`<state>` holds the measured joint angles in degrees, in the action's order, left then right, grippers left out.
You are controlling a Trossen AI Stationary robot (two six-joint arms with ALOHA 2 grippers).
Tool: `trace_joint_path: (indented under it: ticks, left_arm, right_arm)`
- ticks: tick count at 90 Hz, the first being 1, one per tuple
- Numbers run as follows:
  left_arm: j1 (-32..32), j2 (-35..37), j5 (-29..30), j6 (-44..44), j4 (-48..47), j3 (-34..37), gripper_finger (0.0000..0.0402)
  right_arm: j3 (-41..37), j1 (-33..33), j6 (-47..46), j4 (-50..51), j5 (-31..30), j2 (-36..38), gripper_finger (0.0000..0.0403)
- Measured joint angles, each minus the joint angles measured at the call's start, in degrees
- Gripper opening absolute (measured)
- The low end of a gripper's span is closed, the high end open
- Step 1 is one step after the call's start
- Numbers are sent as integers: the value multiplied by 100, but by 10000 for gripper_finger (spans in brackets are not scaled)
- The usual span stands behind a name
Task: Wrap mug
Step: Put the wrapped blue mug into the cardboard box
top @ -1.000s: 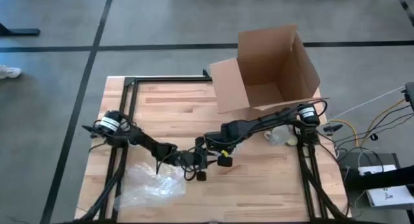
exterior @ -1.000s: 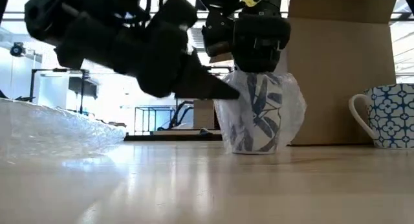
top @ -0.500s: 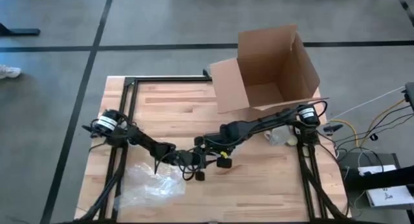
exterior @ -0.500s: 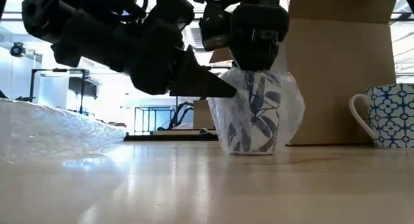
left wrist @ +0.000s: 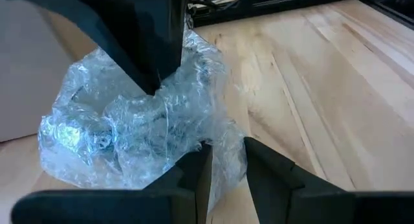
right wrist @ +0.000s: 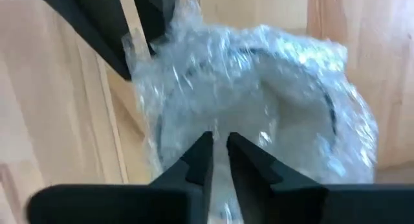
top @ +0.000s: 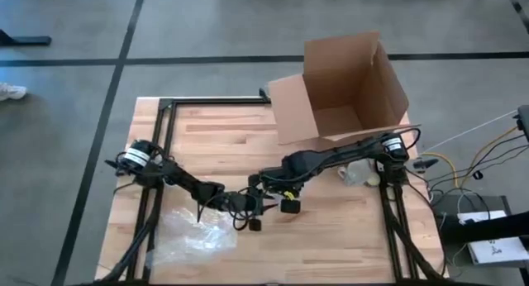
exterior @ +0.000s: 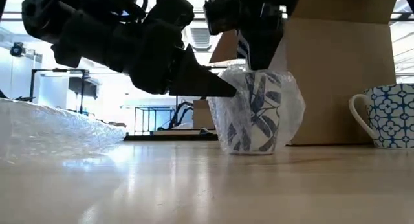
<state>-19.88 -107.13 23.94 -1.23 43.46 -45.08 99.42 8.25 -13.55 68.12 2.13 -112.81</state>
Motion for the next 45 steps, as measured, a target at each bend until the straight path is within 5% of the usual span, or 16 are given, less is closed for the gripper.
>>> trace_joint_path:
  ticks: [25, 45]
  left_arm:
    - [0, 0, -52, 2, 53, 0, 75]
    - [-4, 0, -60, 2, 63, 0, 75]
  right_arm:
    - [830, -18, -934, 212, -50, 15, 162]
    - [372, 99, -1647, -259, 4, 20, 189]
